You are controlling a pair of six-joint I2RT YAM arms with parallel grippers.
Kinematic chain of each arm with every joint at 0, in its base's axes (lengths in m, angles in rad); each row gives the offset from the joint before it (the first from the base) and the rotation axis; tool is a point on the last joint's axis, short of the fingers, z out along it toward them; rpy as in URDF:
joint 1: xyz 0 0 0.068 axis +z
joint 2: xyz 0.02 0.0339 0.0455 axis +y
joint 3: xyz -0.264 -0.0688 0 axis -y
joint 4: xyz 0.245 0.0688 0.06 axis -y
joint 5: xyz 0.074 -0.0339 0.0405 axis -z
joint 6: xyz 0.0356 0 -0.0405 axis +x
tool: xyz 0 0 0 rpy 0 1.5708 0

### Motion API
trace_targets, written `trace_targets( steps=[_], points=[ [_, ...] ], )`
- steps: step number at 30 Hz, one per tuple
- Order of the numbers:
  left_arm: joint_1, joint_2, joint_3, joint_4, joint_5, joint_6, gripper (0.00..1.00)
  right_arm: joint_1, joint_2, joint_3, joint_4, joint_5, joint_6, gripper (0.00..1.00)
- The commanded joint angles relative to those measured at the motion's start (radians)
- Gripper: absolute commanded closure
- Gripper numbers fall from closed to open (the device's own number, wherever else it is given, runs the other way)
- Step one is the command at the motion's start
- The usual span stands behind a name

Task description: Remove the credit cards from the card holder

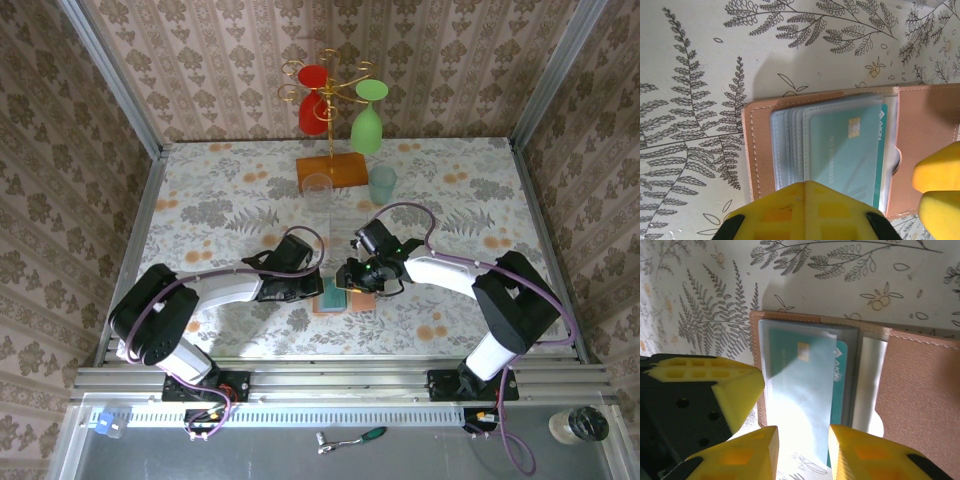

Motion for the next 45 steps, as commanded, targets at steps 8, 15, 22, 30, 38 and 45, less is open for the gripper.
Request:
trace_targets(
  steps=[8, 15, 22, 30, 38, 45],
  points=[
    [-0.003, 0.012, 0.011, -0.046, -0.027, 0.016, 1.00, 0.000, 0.054, -0.021, 0.059, -0.057, 0.023, 0.69],
    [-0.002, 0.009, 0.010, -0.053, -0.031, 0.019, 1.00, 0.000, 0.078, -0.019, 0.064, -0.050, 0.020, 0.70],
    [-0.002, 0.002, 0.012, -0.055, -0.031, 0.020, 1.00, 0.001, 0.065, -0.010, -0.013, 0.017, -0.013, 0.70],
    [-0.003, -0.039, 0.040, -0.099, -0.035, 0.031, 1.00, 0.001, 0.007, -0.001, -0.042, 0.037, -0.020, 0.70],
    [-0.014, -0.045, 0.090, -0.134, -0.030, 0.048, 1.00, -0.002, -0.036, -0.010, -0.066, 0.059, -0.028, 0.70],
    [-0.050, 0.030, 0.142, -0.150, -0.037, 0.052, 1.00, -0.004, -0.067, -0.065, 0.019, 0.032, -0.043, 0.70]
  ],
)
